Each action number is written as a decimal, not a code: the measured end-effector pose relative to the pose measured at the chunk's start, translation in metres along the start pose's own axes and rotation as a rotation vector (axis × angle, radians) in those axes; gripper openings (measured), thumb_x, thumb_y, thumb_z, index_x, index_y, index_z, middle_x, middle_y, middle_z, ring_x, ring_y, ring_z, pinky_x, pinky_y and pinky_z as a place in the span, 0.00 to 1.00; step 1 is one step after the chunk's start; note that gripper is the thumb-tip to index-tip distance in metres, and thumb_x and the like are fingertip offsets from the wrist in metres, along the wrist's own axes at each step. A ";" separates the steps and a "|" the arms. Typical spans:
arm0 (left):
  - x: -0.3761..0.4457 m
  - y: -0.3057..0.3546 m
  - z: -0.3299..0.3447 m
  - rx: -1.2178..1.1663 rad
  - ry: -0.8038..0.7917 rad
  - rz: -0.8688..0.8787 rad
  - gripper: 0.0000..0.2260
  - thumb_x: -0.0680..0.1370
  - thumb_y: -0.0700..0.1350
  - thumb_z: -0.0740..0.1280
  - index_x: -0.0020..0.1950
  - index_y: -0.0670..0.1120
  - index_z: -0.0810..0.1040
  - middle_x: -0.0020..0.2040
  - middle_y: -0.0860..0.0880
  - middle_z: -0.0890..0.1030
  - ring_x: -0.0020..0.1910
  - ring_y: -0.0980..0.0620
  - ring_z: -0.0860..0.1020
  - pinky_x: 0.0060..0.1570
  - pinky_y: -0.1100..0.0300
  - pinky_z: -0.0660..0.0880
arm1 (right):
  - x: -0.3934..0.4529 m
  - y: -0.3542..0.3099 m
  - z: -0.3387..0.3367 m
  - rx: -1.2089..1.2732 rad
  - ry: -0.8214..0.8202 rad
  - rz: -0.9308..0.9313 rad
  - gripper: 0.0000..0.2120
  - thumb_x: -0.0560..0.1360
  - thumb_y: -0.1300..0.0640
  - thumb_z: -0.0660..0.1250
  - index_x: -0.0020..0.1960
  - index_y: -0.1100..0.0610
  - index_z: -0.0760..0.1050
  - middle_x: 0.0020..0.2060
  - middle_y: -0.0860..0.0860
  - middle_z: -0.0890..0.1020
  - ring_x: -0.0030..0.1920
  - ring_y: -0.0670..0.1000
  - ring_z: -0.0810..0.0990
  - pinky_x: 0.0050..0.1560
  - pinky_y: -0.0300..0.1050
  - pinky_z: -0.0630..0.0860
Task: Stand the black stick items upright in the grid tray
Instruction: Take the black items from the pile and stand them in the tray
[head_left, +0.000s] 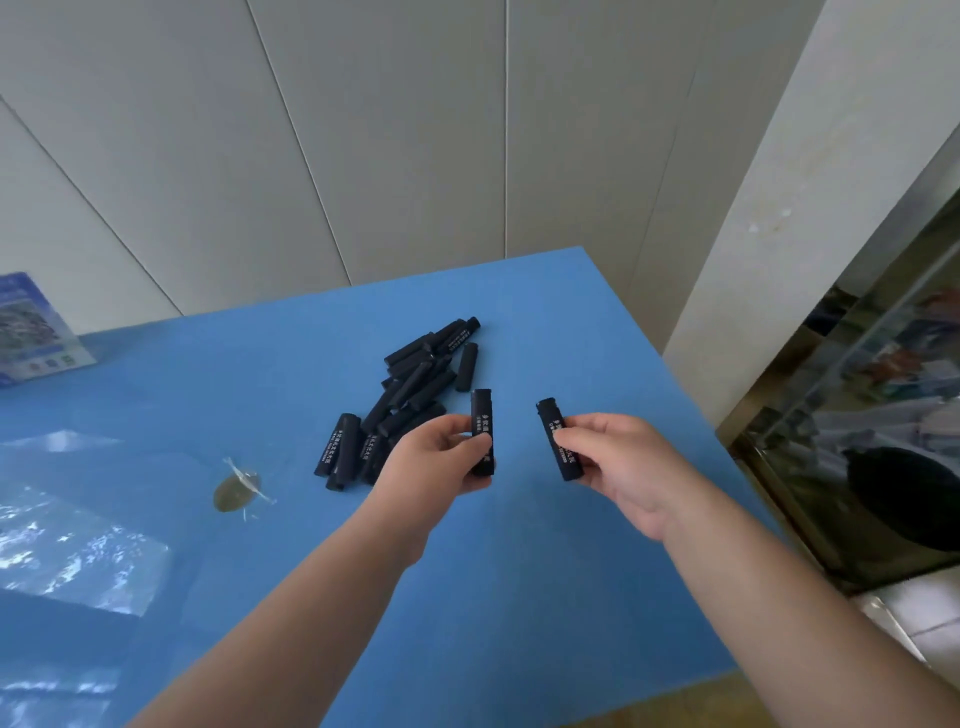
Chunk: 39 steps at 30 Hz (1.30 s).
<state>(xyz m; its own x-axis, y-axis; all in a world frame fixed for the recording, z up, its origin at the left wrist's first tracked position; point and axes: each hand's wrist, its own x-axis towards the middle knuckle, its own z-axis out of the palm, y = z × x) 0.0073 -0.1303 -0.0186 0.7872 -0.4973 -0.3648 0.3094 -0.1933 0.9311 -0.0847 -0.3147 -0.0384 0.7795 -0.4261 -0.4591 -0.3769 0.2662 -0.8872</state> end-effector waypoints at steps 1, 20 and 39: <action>-0.003 -0.001 0.000 -0.006 0.013 -0.002 0.10 0.79 0.41 0.69 0.43 0.54 0.86 0.42 0.50 0.86 0.45 0.50 0.85 0.47 0.60 0.82 | -0.002 -0.001 0.000 0.034 -0.031 -0.004 0.06 0.79 0.61 0.68 0.51 0.59 0.83 0.47 0.56 0.88 0.45 0.51 0.85 0.46 0.43 0.81; -0.096 -0.034 -0.138 -0.123 0.291 0.044 0.07 0.77 0.44 0.71 0.50 0.55 0.86 0.49 0.49 0.87 0.48 0.52 0.85 0.48 0.59 0.80 | -0.035 -0.005 0.169 -0.151 -0.420 -0.192 0.07 0.75 0.59 0.69 0.51 0.55 0.84 0.47 0.51 0.88 0.50 0.51 0.86 0.54 0.48 0.82; -0.289 -0.098 -0.414 -0.212 0.542 0.150 0.07 0.78 0.43 0.71 0.48 0.57 0.84 0.49 0.50 0.86 0.47 0.51 0.85 0.41 0.61 0.79 | -0.172 0.067 0.476 -0.255 -0.580 -0.294 0.05 0.79 0.59 0.69 0.53 0.56 0.82 0.46 0.51 0.88 0.47 0.52 0.87 0.55 0.50 0.82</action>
<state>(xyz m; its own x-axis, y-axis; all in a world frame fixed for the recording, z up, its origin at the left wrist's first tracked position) -0.0294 0.3822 -0.0050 0.9730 0.0072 -0.2305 0.2300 0.0462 0.9721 -0.0058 0.1877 0.0027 0.9817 0.1004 -0.1621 -0.1598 -0.0306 -0.9867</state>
